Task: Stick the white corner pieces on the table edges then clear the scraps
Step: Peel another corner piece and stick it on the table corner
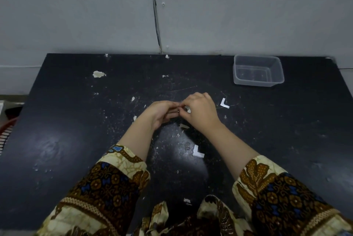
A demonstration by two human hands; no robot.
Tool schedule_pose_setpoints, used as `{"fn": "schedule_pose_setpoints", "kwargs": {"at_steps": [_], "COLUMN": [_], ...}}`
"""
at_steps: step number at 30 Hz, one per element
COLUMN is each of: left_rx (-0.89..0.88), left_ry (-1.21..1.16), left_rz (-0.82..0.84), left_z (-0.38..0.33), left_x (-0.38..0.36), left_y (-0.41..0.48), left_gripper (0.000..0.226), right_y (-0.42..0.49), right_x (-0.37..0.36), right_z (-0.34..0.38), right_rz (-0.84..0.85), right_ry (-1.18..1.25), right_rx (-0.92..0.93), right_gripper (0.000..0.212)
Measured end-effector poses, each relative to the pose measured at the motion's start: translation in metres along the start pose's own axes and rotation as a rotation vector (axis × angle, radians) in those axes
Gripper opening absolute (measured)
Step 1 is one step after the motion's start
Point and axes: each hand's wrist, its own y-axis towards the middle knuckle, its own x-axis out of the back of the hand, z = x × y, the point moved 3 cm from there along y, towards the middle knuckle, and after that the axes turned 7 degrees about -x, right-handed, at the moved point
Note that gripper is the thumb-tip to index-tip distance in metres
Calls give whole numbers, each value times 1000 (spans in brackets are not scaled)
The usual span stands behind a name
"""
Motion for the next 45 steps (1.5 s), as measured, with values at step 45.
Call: {"fn": "schedule_pose_setpoints", "kwargs": {"at_steps": [45], "left_rx": [-52], "left_ry": [-146], "left_rz": [110], "left_z": [-7], "left_x": [-33], "left_y": [-2], "left_gripper": [32], "right_y": [-25], "right_x": [3], "right_z": [-50], "right_rz": [-10], "right_ry": [868], "right_rx": [-576], "right_gripper": [21]}}
